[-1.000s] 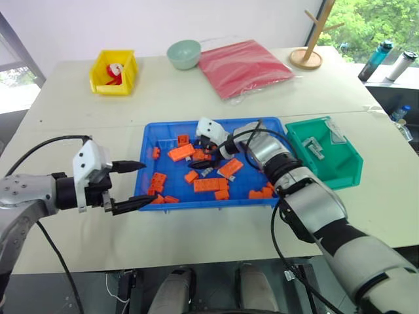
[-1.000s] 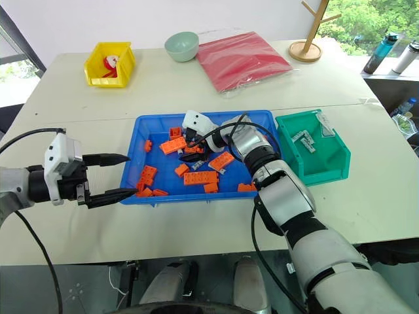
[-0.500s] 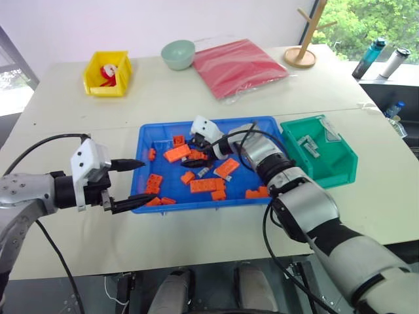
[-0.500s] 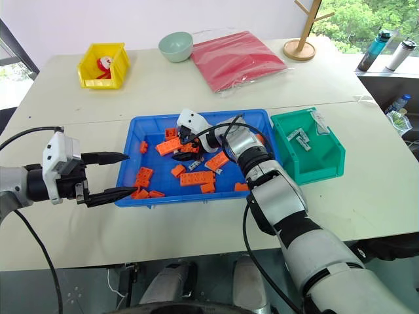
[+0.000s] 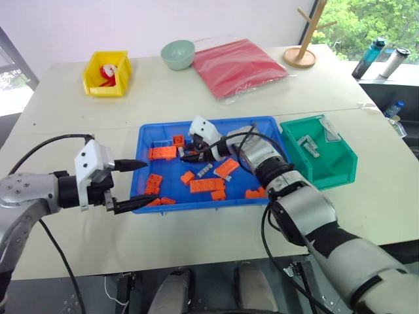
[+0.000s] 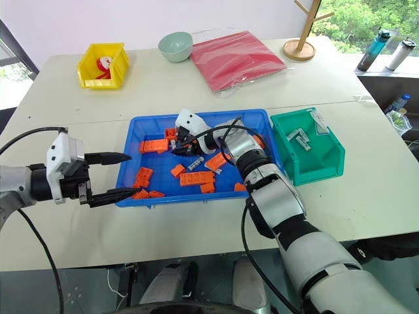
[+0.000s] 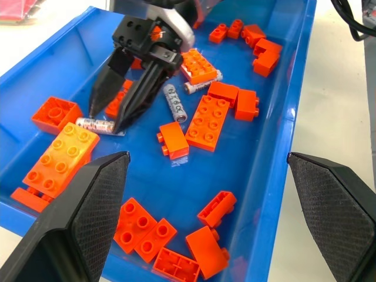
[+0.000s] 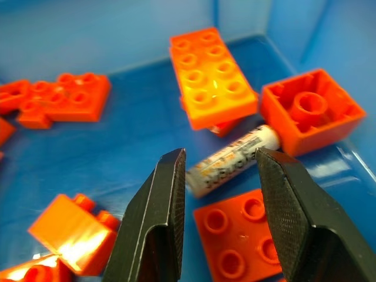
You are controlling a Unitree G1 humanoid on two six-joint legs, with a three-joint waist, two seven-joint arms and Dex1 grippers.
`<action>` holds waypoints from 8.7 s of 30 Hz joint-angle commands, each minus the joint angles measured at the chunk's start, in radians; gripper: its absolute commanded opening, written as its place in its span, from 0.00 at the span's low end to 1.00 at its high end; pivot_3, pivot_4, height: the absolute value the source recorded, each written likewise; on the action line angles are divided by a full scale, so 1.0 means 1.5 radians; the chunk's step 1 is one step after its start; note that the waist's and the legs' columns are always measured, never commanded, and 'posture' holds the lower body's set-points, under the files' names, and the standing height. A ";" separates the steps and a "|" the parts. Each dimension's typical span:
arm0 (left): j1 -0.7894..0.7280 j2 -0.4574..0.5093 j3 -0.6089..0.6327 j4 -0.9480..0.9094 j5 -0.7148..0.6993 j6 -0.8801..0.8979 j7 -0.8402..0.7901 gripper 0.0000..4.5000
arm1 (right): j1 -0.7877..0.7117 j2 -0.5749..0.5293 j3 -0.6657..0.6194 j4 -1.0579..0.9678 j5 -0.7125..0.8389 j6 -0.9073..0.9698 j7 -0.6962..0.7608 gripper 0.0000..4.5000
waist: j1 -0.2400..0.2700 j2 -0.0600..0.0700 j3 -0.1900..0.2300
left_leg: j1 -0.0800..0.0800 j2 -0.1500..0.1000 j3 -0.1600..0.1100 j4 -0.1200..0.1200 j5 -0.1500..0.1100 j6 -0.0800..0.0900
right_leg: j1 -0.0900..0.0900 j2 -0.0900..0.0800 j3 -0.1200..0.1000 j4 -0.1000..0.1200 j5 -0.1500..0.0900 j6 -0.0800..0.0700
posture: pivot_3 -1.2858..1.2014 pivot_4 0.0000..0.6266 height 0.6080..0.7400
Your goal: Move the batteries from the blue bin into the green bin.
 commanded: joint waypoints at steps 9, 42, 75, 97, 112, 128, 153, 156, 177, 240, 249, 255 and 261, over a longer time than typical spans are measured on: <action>-0.029 0.006 -0.010 0.023 0.017 -0.027 -0.021 1.00 | 0.009 0.029 0.032 -0.183 -0.037 0.230 -0.109 0.43 | 0.001 0.000 0.000 | 0.000 0.000 0.000 0.000 0.000 0.000 | 0.000 0.000 0.000 0.001 0.000 0.000 | 0.52 0.24 0.82; -0.052 0.015 0.018 0.061 0.007 -0.024 -0.026 1.00 | 0.047 0.069 0.035 -0.298 0.031 0.450 -0.282 0.98 | 0.001 0.000 0.000 | 0.000 0.000 0.000 0.000 0.000 0.000 | -0.001 0.000 0.001 0.002 0.000 0.000 | 0.52 0.24 0.82; -0.165 -0.049 -0.079 0.104 -0.005 -0.014 -0.041 1.00 | 0.117 -0.251 -0.196 -0.798 0.151 0.772 -0.212 0.05 | 0.023 0.000 -0.001 | -0.001 -0.002 0.000 0.001 0.000 0.000 | 0.000 -0.001 0.001 0.002 0.000 0.000 | 0.52 0.24 0.82; -0.233 -0.081 -0.117 0.138 0.008 -0.013 -0.058 1.00 | 0.305 -0.485 -0.292 -0.842 0.215 0.665 -0.237 0.64 | 0.023 0.000 -0.001 | -0.001 -0.001 0.005 0.001 0.000 0.001 | 0.000 -0.002 0.001 0.001 0.000 0.000 | 0.52 0.24 0.82; -0.174 -0.055 -0.083 0.070 -0.006 0.010 -0.037 1.00 | 0.127 -0.338 0.124 -0.646 0.170 0.280 0.074 0.64 | 0.027 -0.001 -0.001 | -0.001 -0.001 0.002 0.002 0.000 0.001 | 0.001 -0.001 0.001 0.000 0.000 0.000 | 0.52 0.24 0.82; -0.117 -0.053 -0.035 0.010 -0.027 0.024 0.014 1.00 | 0.067 -0.202 0.184 -0.310 0.020 0.028 0.134 0.64 | 0.021 -0.001 -0.001 | -0.001 0.000 0.002 0.001 0.000 0.001 | 0.000 -0.001 0.001 0.000 0.000 0.000 | 0.52 0.24 0.82; -0.158 -0.056 -0.057 0.042 -0.011 0.009 0.010 1.00 | 0.069 -0.205 0.128 -0.308 -0.004 0.054 0.190 0.27 | 0.021 -0.001 -0.001 | 0.000 0.000 0.001 0.001 0.000 0.000 | 0.001 0.000 0.001 0.000 0.000 0.000 | 0.52 0.24 0.82; -0.173 -0.056 -0.062 0.052 -0.009 0.008 0.007 1.00 | 0.081 -0.201 0.139 -0.294 -0.023 0.041 0.173 0.27 | 0.022 -0.001 -0.001 | 0.000 0.000 0.001 0.001 0.000 0.000 | 0.000 0.000 0.001 0.000 0.000 0.000 | 0.52 0.24 0.82; -0.185 -0.080 -0.095 0.062 -0.001 0.002 -0.004 1.00 | 0.154 -0.250 -0.038 -0.616 0.064 0.322 0.057 0.02 | 0.024 -0.001 -0.001 | -0.001 -0.001 0.001 0.002 0.000 0.000 | 0.000 -0.001 0.001 0.001 0.000 0.000 | 0.52 0.24 0.82; -0.249 -0.112 -0.147 0.103 0.026 -0.023 -0.034 1.00 | 0.381 -0.332 0.029 -0.804 0.238 0.574 -0.248 0.26 | 0.040 -0.002 -0.001 | 0.000 -0.001 0.002 0.002 0.000 0.001 | 0.002 -0.001 0.001 0.000 0.000 0.000 | 0.52 0.24 0.82; -0.259 -0.118 -0.154 0.122 0.033 -0.031 -0.039 1.00 | 0.360 -0.337 -0.106 -0.917 0.333 0.698 -0.251 0.02 | 0.040 -0.002 -0.001 | 0.000 -0.001 0.002 0.002 0.000 0.001 | 0.002 -0.001 0.001 0.000 0.000 0.000 | 0.52 0.24 0.82; -0.242 -0.116 -0.156 0.139 0.043 -0.044 -0.052 1.00 | 0.310 -0.417 -0.310 -0.956 0.410 0.824 -0.253 0.02 | 0.042 -0.002 -0.001 | 0.000 -0.001 0.002 0.002 0.000 0.001 | 0.002 -0.001 0.001 0.000 0.000 0.000 | 0.52 0.24 0.82; -0.239 -0.114 -0.153 0.162 0.054 -0.057 -0.066 1.00 | 0.404 -0.529 -0.392 -0.899 0.384 0.747 -0.244 0.02 | 0.044 -0.002 -0.001 | 0.000 -0.001 0.003 0.002 0.000 0.001 | 0.002 -0.001 0.001 -0.001 0.000 0.000 | 0.52 0.24 0.82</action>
